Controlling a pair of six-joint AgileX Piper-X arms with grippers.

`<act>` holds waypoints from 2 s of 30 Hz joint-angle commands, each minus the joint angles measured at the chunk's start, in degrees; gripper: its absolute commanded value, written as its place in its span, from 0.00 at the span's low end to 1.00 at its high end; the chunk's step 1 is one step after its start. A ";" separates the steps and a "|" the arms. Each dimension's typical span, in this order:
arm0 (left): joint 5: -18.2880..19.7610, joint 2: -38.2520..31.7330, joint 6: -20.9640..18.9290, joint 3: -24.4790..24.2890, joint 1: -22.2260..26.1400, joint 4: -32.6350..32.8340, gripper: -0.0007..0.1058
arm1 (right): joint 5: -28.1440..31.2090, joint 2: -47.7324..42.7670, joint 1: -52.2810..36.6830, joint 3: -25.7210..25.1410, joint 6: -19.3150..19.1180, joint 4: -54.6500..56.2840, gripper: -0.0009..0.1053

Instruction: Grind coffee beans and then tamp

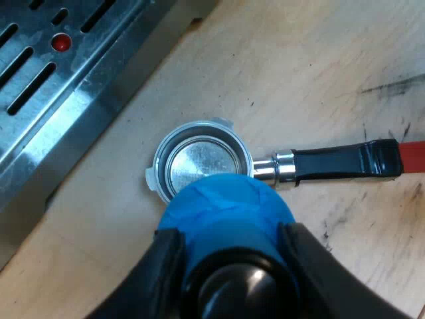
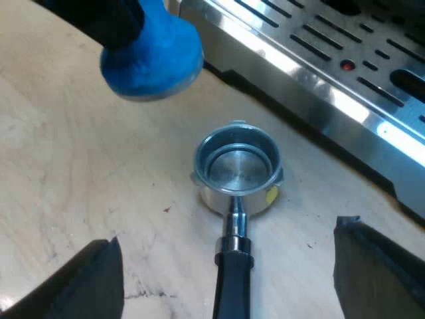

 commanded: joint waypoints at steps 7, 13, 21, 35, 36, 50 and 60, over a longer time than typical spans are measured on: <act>0.23 2.16 -0.08 -0.72 -0.21 -0.40 0.01 | -1.37 3.31 -0.07 -2.68 0.05 0.88 0.64; 0.23 2.77 0.38 -2.58 -0.37 -0.40 0.01 | -1.76 4.57 -0.07 -2.65 1.27 0.94 0.64; 0.23 7.77 0.81 -5.95 -2.73 -0.40 0.01 | -2.01 4.57 -0.07 -2.43 1.27 2.23 0.64; -0.24 14.14 3.34 -7.30 -2.88 -0.04 0.01 | -2.29 4.57 -0.23 -0.93 2.46 2.19 0.64; -0.24 14.36 3.34 -7.30 -2.88 -0.38 0.01 | -2.29 4.57 -0.23 -0.93 2.46 2.19 0.64; -1.91 19.04 3.34 -7.30 -2.88 -2.31 0.01 | -2.29 4.57 -0.23 -0.93 2.46 2.19 0.64; -1.91 19.50 3.34 -7.20 -2.88 -4.64 0.01 | -2.29 4.57 -0.23 -0.93 2.46 2.19 0.64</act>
